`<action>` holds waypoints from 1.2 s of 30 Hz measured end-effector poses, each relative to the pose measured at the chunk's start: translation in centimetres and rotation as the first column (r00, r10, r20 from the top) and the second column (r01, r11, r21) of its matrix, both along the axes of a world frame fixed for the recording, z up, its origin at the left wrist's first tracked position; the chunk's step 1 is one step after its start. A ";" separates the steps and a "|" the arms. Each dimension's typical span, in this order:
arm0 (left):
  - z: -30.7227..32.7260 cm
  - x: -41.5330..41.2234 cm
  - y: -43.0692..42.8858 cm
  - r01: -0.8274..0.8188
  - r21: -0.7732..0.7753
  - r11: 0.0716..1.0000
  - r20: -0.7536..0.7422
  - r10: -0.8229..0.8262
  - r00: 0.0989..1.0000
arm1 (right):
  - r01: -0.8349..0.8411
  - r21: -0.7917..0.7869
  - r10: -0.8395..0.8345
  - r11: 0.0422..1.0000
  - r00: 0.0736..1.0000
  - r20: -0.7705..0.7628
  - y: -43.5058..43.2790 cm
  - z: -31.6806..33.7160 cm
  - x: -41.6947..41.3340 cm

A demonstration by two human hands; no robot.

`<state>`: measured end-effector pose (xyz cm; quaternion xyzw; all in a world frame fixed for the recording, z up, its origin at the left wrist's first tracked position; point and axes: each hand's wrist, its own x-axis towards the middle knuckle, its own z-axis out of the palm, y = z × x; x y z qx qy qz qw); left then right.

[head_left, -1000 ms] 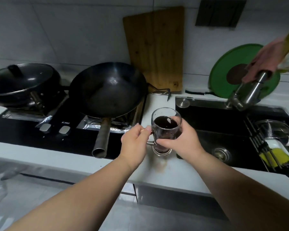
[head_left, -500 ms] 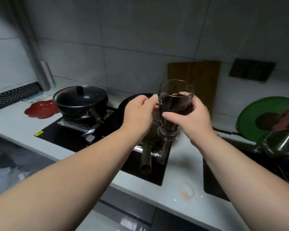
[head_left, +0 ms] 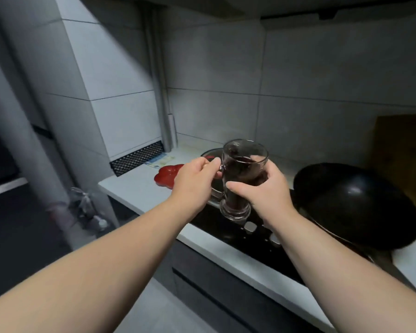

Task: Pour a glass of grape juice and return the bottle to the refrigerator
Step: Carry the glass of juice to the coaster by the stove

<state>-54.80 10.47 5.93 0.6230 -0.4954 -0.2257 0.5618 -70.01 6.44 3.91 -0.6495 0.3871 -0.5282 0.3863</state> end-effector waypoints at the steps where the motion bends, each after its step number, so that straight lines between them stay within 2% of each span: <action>1: -0.3 2.1 0.2 -0.013 0.008 1.000 0.016 0.013 1.000 | -0.014 0.010 0.014 1.000 1.000 0.010 0.0 -0.3 2.1; 4: -1.0 8.4 1.3 -0.057 0.033 0.998 0.077 0.055 0.996 | -0.065 0.046 0.065 0.997 0.998 0.005 0.0 -1.4 8.6; 8: -2.0 15.2 1.9 -0.135 0.035 0.990 0.233 0.123 0.965 | -0.130 0.072 0.131 0.989 0.991 -0.013 -0.7 -2.4 15.6; 12: -3.4 21.0 1.2 -0.239 0.015 0.971 0.413 0.211 0.886 | -0.172 0.069 0.176 0.983 0.983 -0.055 -2.4 -3.3 21.5; 15: -4.6 25.0 -0.3 -0.256 -0.018 0.967 0.485 0.232 0.843 | -0.202 0.090 0.209 0.975 0.975 -0.073 -4.6 -4.3 25.5; 22: -5.9 33.2 -8.5 -0.250 0.105 0.963 0.558 0.151 0.816 | -0.222 0.150 0.223 0.963 0.975 0.009 -12.3 -6.7 33.8; 25: -6.0 36.2 -12.8 -0.221 0.105 0.970 0.565 0.125 0.816 | -0.199 0.172 0.199 0.965 0.980 0.020 -16.2 -7.1 36.5; 30: -6.6 40.1 -19.7 -0.150 0.132 0.980 0.549 0.054 0.834 | -0.110 0.175 0.120 0.978 0.991 -0.051 -22.2 -7.6 39.9; 36: -8.3 44.3 -27.9 -0.012 0.171 0.985 0.585 -0.092 0.806 | 0.048 0.192 -0.022 0.980 0.990 -0.138 -28.2 -9.4 42.7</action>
